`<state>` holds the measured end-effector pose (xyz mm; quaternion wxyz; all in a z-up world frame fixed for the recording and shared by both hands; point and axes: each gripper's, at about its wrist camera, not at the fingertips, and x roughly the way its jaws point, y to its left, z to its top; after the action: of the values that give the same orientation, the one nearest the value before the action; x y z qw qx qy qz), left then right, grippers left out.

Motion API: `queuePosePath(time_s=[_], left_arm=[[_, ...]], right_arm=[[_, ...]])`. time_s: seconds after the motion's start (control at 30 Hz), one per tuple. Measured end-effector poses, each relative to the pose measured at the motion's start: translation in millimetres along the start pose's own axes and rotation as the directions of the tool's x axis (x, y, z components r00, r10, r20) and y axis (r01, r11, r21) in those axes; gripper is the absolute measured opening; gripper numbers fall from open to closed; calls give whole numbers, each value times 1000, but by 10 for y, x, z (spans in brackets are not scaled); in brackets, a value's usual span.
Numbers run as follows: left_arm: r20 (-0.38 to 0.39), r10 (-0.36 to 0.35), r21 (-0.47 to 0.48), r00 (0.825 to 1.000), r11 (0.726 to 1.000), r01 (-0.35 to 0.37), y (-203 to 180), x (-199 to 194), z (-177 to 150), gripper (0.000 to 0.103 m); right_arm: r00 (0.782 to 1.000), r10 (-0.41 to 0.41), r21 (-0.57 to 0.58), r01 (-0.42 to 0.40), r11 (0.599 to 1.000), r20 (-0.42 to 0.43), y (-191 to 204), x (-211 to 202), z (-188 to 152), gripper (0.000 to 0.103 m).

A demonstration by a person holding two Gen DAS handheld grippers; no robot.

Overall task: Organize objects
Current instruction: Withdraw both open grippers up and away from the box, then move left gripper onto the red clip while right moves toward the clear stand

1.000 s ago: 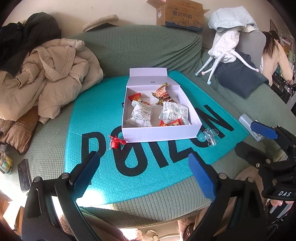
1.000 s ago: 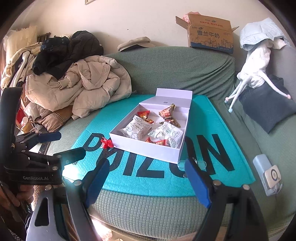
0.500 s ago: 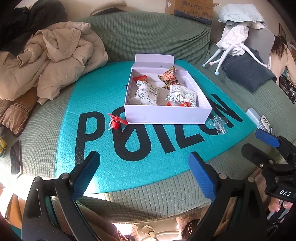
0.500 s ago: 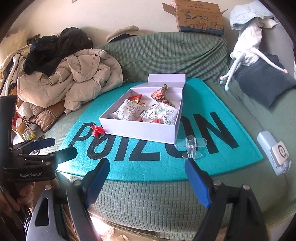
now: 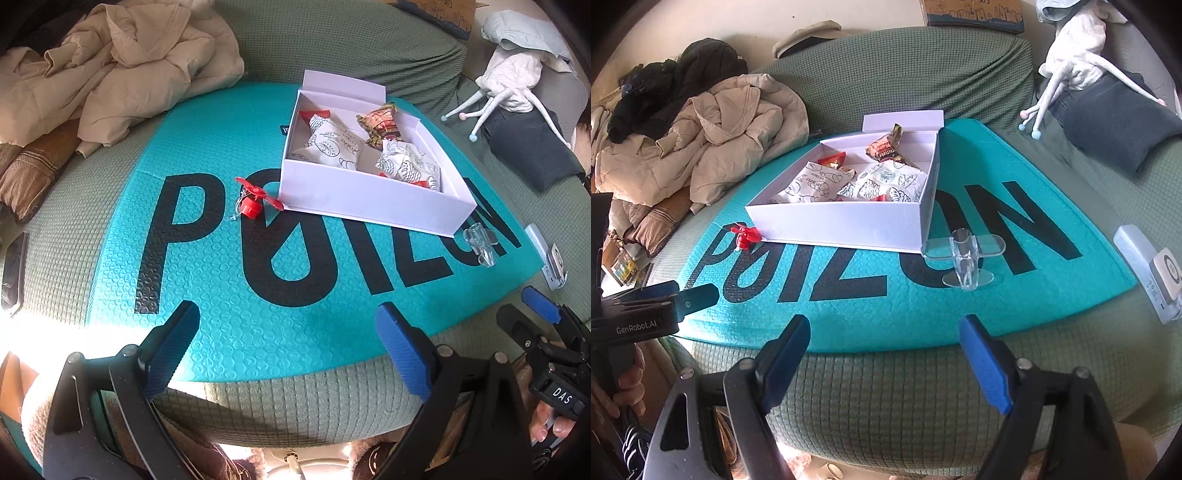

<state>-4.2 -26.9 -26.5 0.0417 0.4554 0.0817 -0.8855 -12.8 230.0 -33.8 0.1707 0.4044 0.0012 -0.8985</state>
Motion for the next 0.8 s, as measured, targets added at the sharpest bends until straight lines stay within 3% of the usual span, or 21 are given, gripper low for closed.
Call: queuePosePath(time_s=[0.47,0.8], left_arm=[[-31,119,-6,992,993,-120,-3,696,321,96],[-23,142,41,990,989,-141,-91,1043,612,96]], right_arm=[[995,-102,57,103,993,-14,-193,596,138,84],[979,-201,23,200,980,28,-244,821,321,84]])
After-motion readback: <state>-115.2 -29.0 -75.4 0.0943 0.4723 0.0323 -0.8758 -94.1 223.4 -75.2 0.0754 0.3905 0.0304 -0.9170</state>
